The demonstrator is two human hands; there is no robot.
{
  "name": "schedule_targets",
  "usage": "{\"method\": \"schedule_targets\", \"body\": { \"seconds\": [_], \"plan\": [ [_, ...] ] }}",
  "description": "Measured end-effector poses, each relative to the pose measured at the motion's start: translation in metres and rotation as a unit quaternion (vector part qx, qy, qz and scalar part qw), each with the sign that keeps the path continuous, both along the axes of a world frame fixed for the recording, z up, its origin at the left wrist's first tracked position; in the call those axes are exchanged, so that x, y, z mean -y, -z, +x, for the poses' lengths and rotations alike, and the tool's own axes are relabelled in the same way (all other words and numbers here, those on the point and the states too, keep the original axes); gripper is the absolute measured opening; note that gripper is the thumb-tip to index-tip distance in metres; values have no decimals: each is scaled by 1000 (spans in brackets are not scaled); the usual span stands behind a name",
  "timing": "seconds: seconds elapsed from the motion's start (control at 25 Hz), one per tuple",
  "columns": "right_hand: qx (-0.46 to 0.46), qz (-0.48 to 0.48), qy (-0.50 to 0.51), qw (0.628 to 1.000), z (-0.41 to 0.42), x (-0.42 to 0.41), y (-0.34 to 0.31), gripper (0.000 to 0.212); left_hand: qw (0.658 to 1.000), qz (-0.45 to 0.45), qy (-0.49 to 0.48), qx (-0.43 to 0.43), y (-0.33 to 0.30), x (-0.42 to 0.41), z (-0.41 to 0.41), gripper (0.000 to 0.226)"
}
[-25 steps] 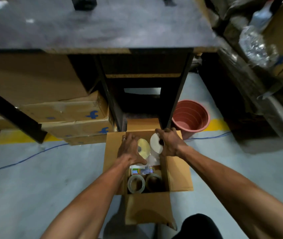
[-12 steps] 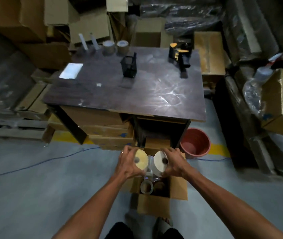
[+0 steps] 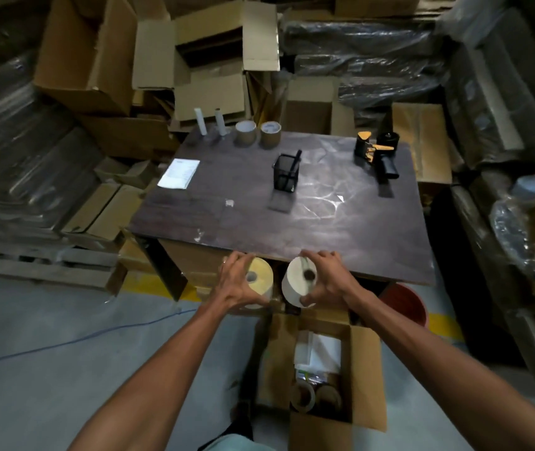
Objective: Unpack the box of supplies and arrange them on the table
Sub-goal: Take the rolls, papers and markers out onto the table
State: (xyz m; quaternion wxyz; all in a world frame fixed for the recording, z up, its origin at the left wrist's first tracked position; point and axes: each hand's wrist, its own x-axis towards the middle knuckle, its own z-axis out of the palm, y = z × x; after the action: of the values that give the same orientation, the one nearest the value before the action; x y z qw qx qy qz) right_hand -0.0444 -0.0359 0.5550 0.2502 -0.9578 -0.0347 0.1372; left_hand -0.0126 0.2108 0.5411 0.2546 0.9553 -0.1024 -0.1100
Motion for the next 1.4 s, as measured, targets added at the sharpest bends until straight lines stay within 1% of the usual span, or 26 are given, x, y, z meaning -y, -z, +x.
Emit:
{"method": "schedule_targets", "body": {
  "seconds": [0.12,0.32,0.48,0.6,0.8,0.96,1.12,1.24,1.4],
  "plan": [
    [5,4,19,1000,54,-31,-8,112,1000,-2,-4,15,-12,-40,58,111],
    [20,0,29,999,134,-97,-10,113,999,4,-33,31,-24,-107,140,111],
    [20,5,29,999,182,-149,-4,111,998,0,-60,20,-20,-150,191,104],
    [19,12,23,999,207,-178,2,109,997,1,-77,11,-14,-171,219,106],
    [4,4,17,1000,232,-211,14,108,997,-3,-83,6,-2,-188,242,103],
    [-7,-2,16,1000,243,-221,19,107,997,2,-76,0,9,-195,252,100],
    [-13,-22,10,1000,246,-226,26,109,997,2,-81,-14,20,-198,256,106],
    [-17,-23,3,1000,248,-226,32,111,998,15,-65,-20,22,-200,257,108],
    [-20,-30,-6,999,247,-225,34,117,997,-17,-66,-29,26,-203,249,114]
  ]
}}
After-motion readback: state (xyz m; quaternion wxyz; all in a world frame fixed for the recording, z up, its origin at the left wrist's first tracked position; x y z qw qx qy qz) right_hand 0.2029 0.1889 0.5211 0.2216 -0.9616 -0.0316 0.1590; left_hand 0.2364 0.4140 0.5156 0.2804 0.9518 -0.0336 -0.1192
